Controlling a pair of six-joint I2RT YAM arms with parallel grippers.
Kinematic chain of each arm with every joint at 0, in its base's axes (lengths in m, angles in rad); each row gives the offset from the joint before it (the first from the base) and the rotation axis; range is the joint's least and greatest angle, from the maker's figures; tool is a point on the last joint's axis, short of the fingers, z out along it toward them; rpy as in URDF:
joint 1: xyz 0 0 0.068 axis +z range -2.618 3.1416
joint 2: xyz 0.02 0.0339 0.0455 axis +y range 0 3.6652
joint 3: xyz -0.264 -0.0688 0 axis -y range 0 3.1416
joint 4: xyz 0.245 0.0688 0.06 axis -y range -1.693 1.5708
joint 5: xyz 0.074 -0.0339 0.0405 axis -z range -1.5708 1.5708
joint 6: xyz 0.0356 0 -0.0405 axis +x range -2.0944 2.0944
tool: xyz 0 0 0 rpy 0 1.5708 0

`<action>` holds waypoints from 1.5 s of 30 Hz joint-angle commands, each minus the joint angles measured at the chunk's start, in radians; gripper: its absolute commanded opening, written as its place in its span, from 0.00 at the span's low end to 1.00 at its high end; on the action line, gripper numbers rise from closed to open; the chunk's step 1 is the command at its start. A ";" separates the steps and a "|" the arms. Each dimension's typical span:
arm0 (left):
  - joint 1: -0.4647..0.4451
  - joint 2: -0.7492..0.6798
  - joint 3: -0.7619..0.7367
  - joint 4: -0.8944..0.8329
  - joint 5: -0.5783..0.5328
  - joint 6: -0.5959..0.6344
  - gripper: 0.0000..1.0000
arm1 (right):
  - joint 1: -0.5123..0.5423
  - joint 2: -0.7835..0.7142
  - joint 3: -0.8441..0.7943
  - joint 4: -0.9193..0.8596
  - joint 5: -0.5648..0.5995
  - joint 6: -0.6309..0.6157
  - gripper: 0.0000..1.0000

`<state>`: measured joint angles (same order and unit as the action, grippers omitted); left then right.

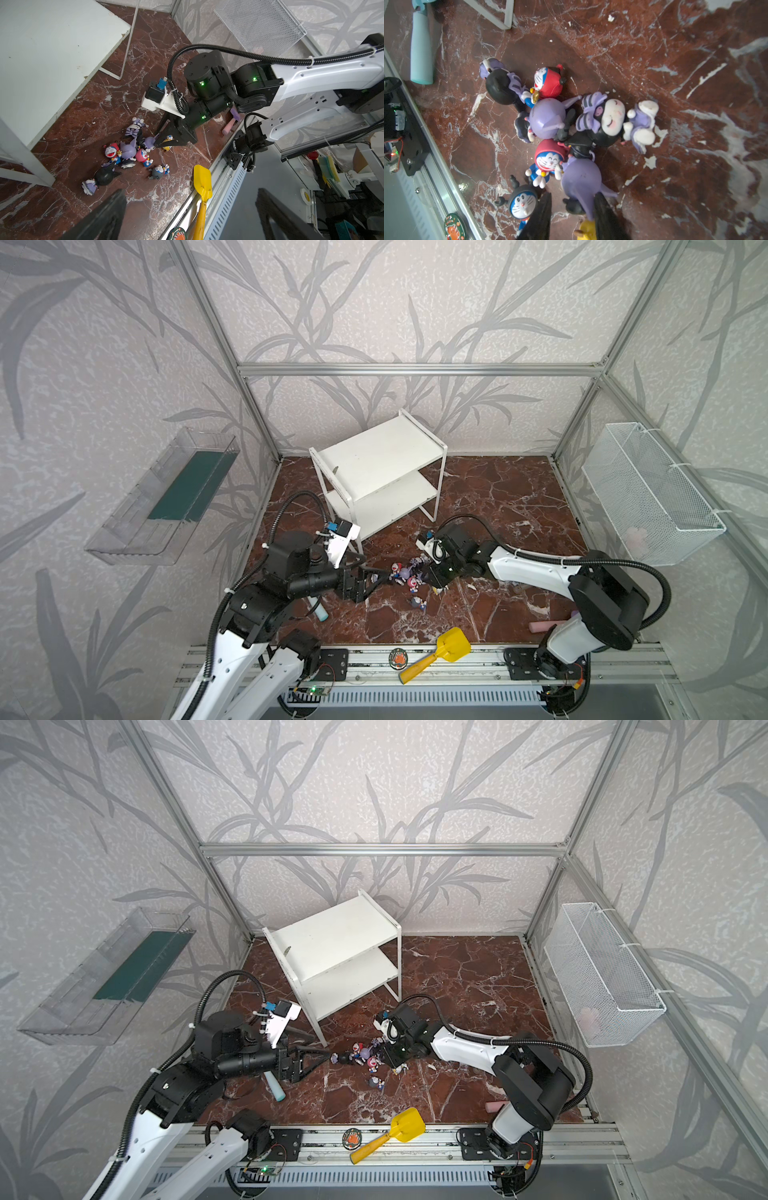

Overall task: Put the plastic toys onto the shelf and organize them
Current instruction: 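Reach both grippers forward toward the figurine pile in front of the shelf, then grasp the purple cat figure with the right gripper while left gripper grasps Kuromi figure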

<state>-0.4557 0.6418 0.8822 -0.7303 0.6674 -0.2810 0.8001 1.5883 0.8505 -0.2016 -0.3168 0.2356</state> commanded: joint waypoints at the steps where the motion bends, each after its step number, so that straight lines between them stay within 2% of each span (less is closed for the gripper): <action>1: -0.058 0.042 0.040 -0.023 -0.123 0.057 0.99 | -0.015 0.018 0.021 0.029 -0.037 -0.005 0.26; 5: -0.144 0.103 0.053 -0.021 -0.221 0.070 0.99 | -0.028 0.015 0.021 0.029 -0.062 -0.017 0.14; 10: -0.226 0.161 0.057 0.006 -0.318 0.088 0.99 | -0.052 -0.011 0.001 0.040 -0.085 -0.028 0.08; 17: -0.285 0.230 0.072 0.035 -0.376 0.134 0.99 | -0.101 -0.084 0.004 -0.037 -0.164 -0.110 0.06; 23: -0.318 0.280 0.078 0.037 -0.364 0.232 0.99 | -0.129 -0.192 0.015 -0.165 -0.358 -0.262 0.05; 26: -0.340 0.296 0.077 0.036 -0.363 0.289 0.99 | -0.131 -0.254 0.011 -0.205 -0.396 -0.312 0.05; 31: -0.406 0.298 0.044 0.079 -0.421 0.389 0.99 | -0.138 -0.333 0.017 -0.207 -0.434 -0.283 0.04; 35: -0.506 0.273 -0.001 0.164 -0.543 0.452 0.99 | -0.146 -0.364 0.029 -0.225 -0.442 -0.203 0.04; 39: -0.617 0.236 -0.048 0.240 -0.636 0.534 0.99 | -0.148 -0.326 0.091 -0.322 -0.488 -0.147 0.03; 45: -0.730 0.250 -0.089 0.276 -0.729 0.646 0.99 | -0.146 -0.325 0.145 -0.415 -0.583 -0.169 0.00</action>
<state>-1.1534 0.8906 0.8101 -0.4980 0.0196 0.2543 0.6544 1.2839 0.9665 -0.5358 -0.8135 0.0711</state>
